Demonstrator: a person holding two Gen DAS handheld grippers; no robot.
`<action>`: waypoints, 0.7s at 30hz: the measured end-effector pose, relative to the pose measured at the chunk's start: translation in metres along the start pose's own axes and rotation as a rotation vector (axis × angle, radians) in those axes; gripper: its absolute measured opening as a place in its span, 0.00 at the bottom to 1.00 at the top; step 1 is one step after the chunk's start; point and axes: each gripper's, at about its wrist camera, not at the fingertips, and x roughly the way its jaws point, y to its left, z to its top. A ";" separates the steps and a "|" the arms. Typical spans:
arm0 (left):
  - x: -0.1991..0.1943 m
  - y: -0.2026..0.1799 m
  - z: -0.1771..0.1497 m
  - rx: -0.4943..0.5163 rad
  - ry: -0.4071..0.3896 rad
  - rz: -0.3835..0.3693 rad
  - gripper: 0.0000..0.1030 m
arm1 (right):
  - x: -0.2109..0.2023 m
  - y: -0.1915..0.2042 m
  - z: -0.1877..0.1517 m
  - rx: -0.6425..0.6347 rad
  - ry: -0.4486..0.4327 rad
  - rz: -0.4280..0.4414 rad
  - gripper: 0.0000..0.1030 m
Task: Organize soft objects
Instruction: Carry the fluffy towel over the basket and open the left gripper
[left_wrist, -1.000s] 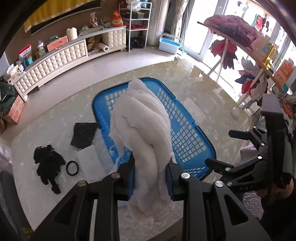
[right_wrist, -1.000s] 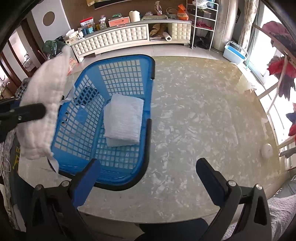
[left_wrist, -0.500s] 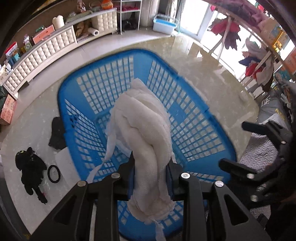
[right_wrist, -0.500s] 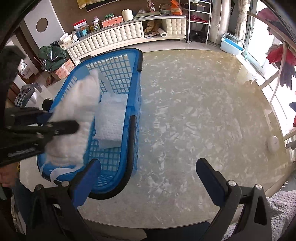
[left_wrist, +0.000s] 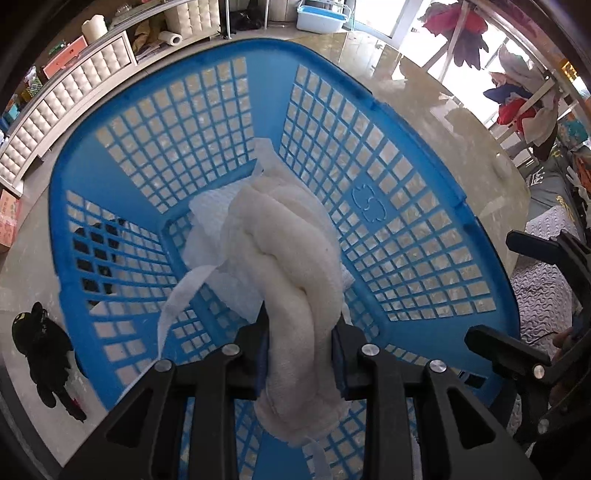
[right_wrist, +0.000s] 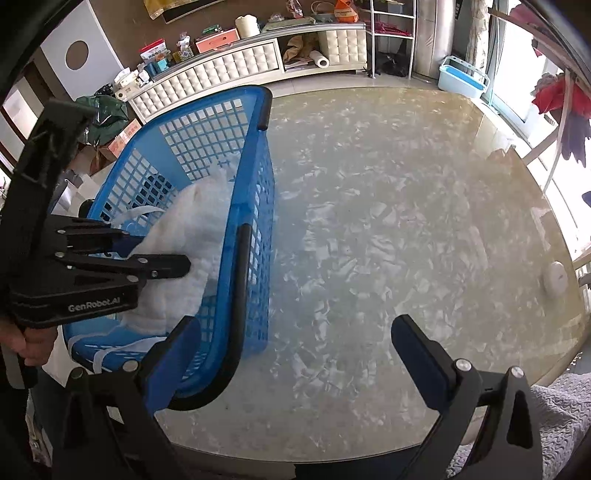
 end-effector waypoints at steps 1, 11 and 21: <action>0.002 -0.002 0.001 0.002 0.003 0.000 0.25 | 0.000 -0.001 0.000 0.001 0.001 0.001 1.00; 0.011 -0.014 -0.004 0.022 0.028 0.032 0.25 | 0.003 -0.003 0.002 0.014 0.006 0.015 1.00; 0.016 -0.010 -0.006 0.013 0.037 0.024 0.31 | 0.000 -0.008 0.001 0.027 -0.004 0.017 1.00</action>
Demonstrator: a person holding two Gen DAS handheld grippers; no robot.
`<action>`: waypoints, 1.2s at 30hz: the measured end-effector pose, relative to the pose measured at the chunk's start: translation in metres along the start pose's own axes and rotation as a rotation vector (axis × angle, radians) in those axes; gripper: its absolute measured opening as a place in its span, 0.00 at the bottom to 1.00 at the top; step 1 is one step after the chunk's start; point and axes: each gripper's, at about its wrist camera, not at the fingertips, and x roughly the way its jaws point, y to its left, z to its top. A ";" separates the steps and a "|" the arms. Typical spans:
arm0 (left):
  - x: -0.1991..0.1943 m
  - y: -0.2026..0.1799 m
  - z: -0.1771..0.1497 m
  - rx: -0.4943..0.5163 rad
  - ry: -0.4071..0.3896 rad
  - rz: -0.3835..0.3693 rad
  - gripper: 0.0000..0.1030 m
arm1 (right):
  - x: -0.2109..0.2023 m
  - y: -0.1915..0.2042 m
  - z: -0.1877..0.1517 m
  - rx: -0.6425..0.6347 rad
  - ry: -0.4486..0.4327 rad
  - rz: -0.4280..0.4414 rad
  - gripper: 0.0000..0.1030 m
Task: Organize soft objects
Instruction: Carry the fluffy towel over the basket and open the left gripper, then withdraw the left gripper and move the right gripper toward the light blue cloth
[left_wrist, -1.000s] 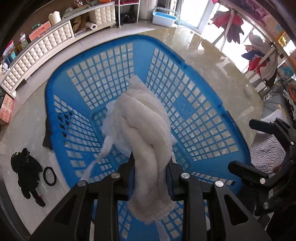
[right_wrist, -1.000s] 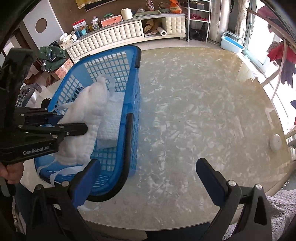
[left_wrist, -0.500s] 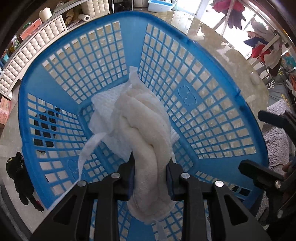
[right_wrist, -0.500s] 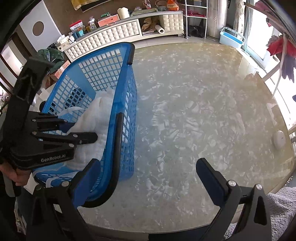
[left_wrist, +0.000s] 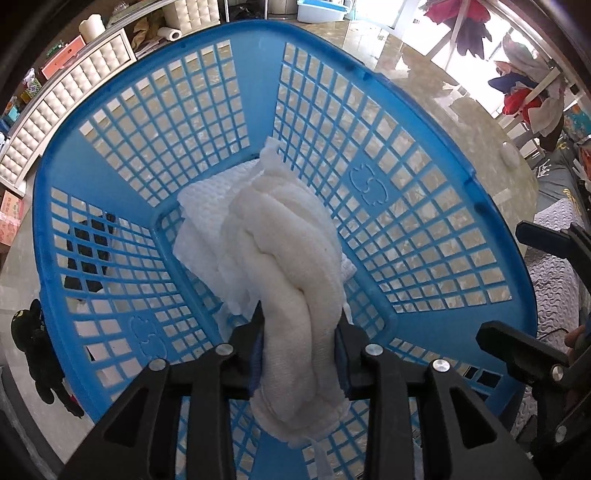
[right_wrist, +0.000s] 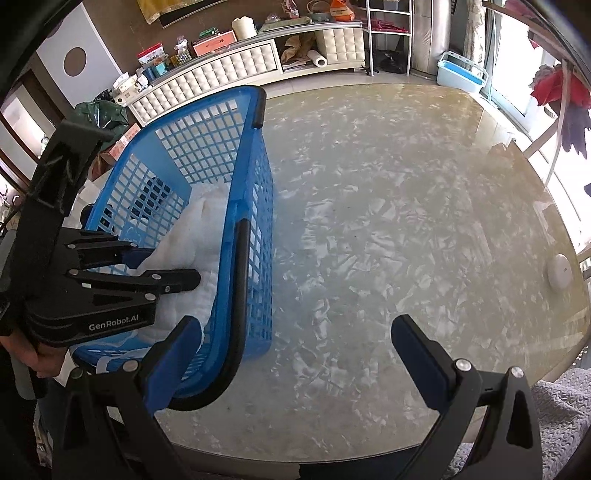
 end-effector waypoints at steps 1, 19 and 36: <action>0.000 0.001 0.000 0.000 -0.002 0.001 0.33 | -0.001 -0.001 0.000 0.001 -0.002 0.000 1.00; -0.031 -0.023 -0.010 -0.003 -0.094 0.068 0.76 | -0.027 -0.002 -0.006 0.010 -0.050 -0.034 1.00; -0.141 0.002 -0.070 -0.007 -0.285 0.106 0.94 | -0.059 0.049 -0.011 -0.045 -0.119 -0.045 1.00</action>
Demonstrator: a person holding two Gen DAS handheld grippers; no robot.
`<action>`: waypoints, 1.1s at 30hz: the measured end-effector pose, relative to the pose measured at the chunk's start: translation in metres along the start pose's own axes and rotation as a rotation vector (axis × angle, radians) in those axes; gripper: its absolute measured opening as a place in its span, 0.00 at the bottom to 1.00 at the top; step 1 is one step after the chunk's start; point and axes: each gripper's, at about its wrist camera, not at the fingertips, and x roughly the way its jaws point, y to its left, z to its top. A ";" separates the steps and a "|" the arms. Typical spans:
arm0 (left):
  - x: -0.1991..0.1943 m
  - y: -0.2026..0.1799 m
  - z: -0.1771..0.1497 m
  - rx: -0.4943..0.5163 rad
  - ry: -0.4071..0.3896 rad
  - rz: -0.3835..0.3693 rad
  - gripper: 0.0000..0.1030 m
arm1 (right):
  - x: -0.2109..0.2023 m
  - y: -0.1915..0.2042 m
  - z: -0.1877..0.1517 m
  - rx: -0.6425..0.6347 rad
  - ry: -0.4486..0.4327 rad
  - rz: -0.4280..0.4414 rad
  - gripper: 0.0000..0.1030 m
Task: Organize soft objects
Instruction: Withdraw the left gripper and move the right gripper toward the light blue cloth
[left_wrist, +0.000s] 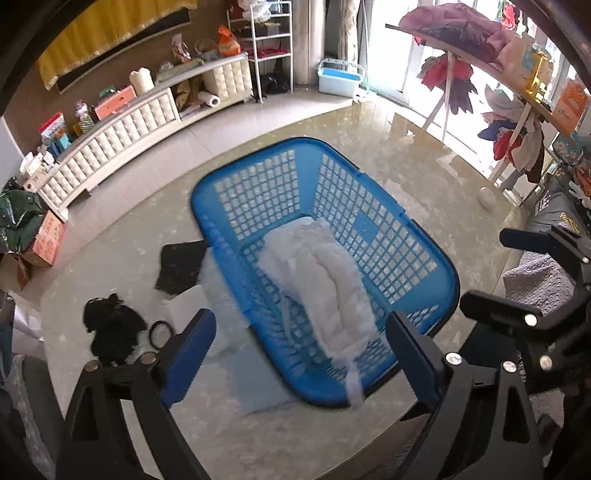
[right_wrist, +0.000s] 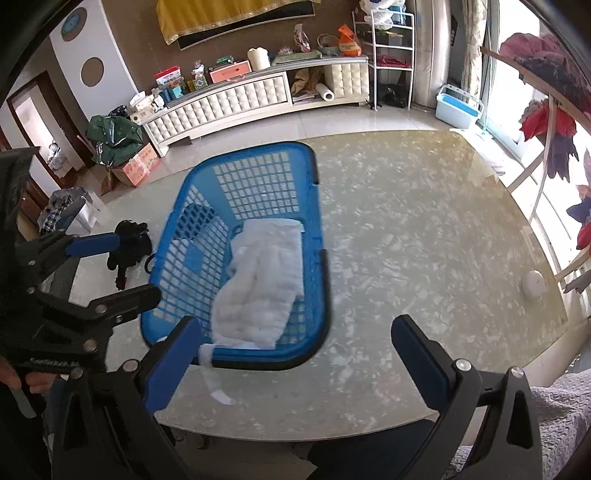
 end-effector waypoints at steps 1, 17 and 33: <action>-0.006 0.003 -0.004 0.000 -0.009 0.008 1.00 | -0.001 0.006 -0.001 -0.011 -0.005 -0.009 1.00; -0.055 0.080 -0.072 -0.160 -0.117 0.062 1.00 | 0.010 0.098 -0.003 -0.120 -0.039 0.069 1.00; -0.074 0.154 -0.151 -0.294 -0.103 0.101 1.00 | 0.054 0.174 -0.005 -0.247 0.022 0.104 1.00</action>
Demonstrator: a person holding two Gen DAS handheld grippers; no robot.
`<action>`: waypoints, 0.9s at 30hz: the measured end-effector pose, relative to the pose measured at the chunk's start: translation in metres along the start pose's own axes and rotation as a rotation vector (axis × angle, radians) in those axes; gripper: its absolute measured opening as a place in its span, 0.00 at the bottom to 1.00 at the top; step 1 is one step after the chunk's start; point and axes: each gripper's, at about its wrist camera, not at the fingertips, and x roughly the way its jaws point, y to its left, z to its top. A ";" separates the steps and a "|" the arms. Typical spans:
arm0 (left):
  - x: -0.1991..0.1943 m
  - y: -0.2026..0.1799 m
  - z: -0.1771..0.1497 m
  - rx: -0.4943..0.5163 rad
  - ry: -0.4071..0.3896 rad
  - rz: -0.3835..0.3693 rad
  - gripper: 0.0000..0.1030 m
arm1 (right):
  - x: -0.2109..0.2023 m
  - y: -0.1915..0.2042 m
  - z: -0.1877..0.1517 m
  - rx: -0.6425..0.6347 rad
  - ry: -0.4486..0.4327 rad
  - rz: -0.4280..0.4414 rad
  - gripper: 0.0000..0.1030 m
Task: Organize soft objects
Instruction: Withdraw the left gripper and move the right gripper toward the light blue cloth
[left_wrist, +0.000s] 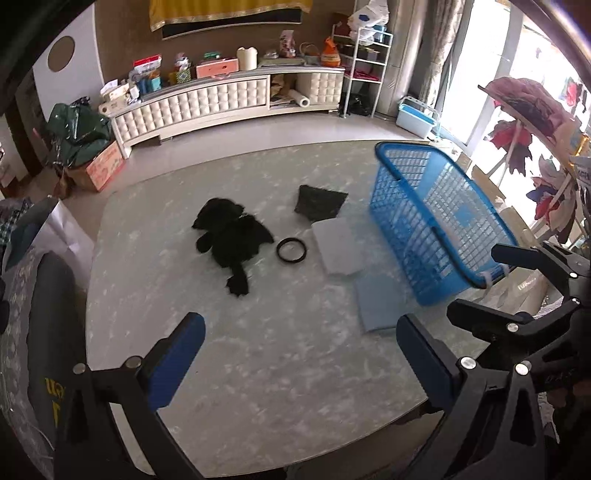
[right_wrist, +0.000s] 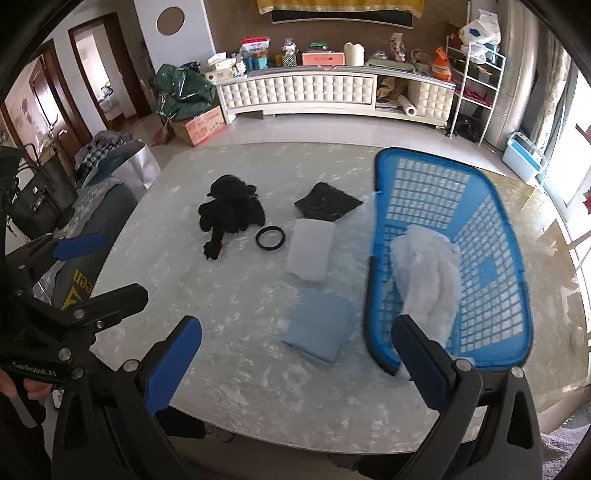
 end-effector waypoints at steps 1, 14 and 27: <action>0.001 0.003 -0.002 -0.004 0.002 0.004 1.00 | 0.002 0.004 -0.001 -0.003 0.004 -0.002 1.00; 0.026 0.047 -0.036 -0.069 0.067 0.006 1.00 | 0.054 0.043 -0.007 -0.072 0.100 -0.006 1.00; 0.077 0.076 -0.057 -0.110 0.145 0.013 1.00 | 0.118 0.047 -0.014 -0.076 0.217 -0.039 0.96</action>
